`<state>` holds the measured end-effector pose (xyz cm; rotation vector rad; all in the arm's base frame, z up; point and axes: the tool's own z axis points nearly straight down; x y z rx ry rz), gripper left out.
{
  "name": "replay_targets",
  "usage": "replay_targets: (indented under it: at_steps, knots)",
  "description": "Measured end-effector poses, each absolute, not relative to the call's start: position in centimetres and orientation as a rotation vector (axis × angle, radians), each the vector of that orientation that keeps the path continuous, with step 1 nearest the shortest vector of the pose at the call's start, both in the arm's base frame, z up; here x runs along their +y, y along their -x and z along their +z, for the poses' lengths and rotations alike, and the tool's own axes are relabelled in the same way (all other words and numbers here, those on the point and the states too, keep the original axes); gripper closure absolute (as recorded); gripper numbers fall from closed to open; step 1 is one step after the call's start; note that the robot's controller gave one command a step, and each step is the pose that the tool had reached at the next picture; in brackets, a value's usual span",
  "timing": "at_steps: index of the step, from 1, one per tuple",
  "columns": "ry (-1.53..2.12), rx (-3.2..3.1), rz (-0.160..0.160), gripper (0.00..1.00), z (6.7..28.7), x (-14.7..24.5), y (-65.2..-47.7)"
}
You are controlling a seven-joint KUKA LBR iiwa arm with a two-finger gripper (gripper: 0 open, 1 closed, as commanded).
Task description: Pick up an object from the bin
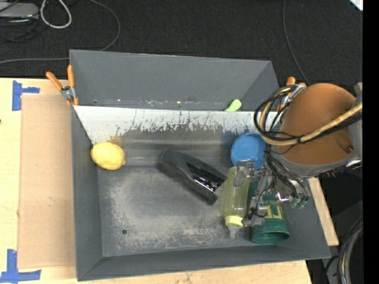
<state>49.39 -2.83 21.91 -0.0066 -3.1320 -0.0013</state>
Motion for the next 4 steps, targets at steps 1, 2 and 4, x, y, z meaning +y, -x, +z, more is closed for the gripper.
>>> replay_targets:
  at_steps: [1,2,4]
  knots:
    - [0.003,-3.139,0.000,0.00,22.2,-2.8,-49.5]
    - [-0.059,-3.161,-0.003,0.00,7.6,-9.1,-52.4]
    - [-0.167,-3.155,-0.001,0.00,10.0,-6.7,-52.5]
